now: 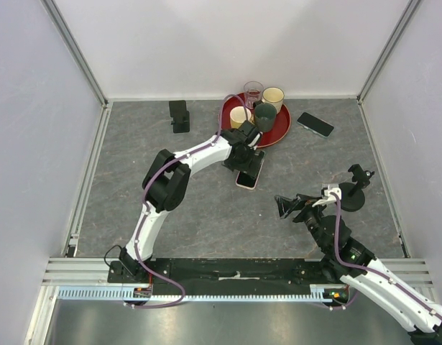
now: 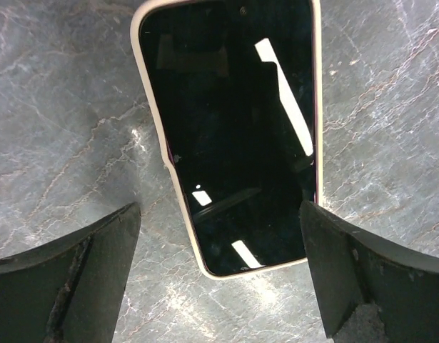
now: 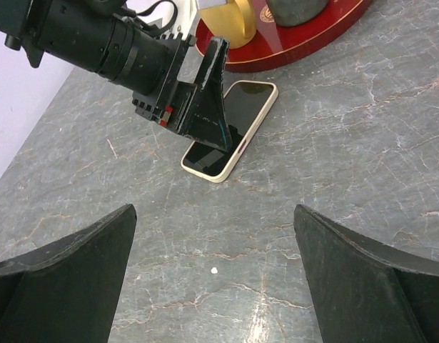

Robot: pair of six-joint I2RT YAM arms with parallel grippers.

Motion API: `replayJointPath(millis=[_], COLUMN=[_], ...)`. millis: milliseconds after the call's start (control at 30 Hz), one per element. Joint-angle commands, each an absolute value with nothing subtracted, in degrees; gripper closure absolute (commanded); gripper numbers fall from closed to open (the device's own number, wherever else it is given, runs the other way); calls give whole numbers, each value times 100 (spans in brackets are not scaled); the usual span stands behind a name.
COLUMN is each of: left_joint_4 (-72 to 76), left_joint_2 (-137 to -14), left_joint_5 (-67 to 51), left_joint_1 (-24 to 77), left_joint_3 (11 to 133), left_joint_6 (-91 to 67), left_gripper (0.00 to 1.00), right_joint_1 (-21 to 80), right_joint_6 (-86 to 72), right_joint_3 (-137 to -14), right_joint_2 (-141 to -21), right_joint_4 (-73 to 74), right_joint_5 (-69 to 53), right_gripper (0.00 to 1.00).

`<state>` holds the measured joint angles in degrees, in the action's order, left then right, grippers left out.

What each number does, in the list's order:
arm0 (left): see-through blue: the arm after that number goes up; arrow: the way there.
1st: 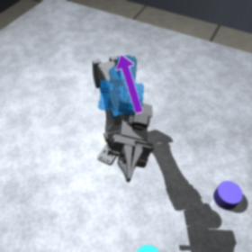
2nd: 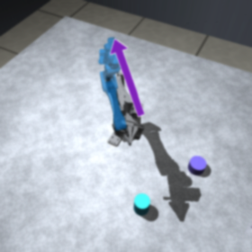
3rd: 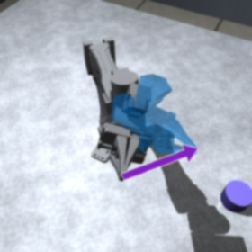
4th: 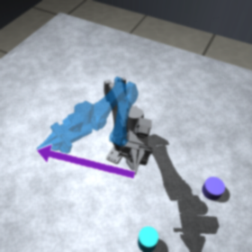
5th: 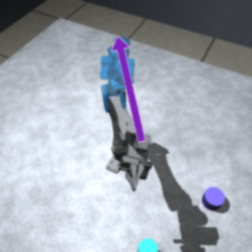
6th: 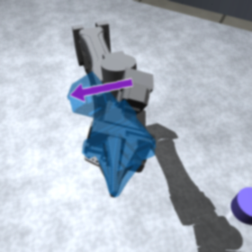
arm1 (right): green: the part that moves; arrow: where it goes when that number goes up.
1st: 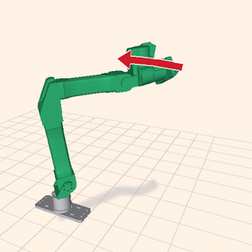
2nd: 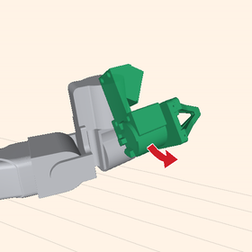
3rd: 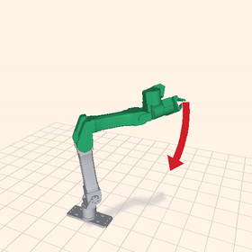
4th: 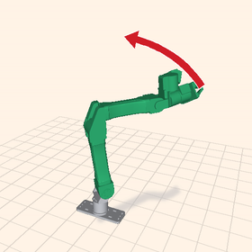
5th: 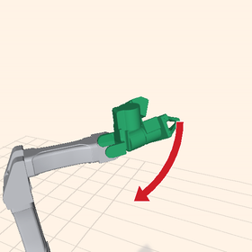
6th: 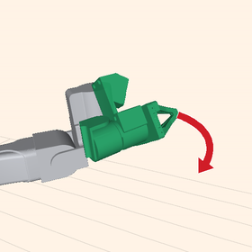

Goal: Place the phone on the phone stand

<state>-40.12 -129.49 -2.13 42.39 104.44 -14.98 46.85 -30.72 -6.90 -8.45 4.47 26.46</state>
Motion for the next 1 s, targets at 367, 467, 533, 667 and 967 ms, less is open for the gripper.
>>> replayJointPath(millis=[367,467,533,667,967], left_joint_4=[-4088,-3894,-3771,-3946,-4570], left_joint_2=[-13070,-12956,-12937,-13166,-13693], left_joint_5=[-509,-825,-992,-837,1494], left_joint_1=[4412,4412,4412,4430,4904], left_joint_3=[10767,10600,10503,10626,10995], left_joint_6=[-1160,-1230,-1301,-1520,-1591], left_gripper=[0,0,0,0,1], right_joint_1=[4676,4676,4676,4684,4676], right_joint_6=[-3120,-3120,-3129,-3111,-3129], right_joint_3=[-685,-686,-685,-686,-694], right_joint_2=[-975,-984,-1011,-1046,-1134], right_joint_4=[378,352,352,317,290], right_joint_5=[2725,2733,2707,2733,2742], right_gripper=[2,2,2,2,2])
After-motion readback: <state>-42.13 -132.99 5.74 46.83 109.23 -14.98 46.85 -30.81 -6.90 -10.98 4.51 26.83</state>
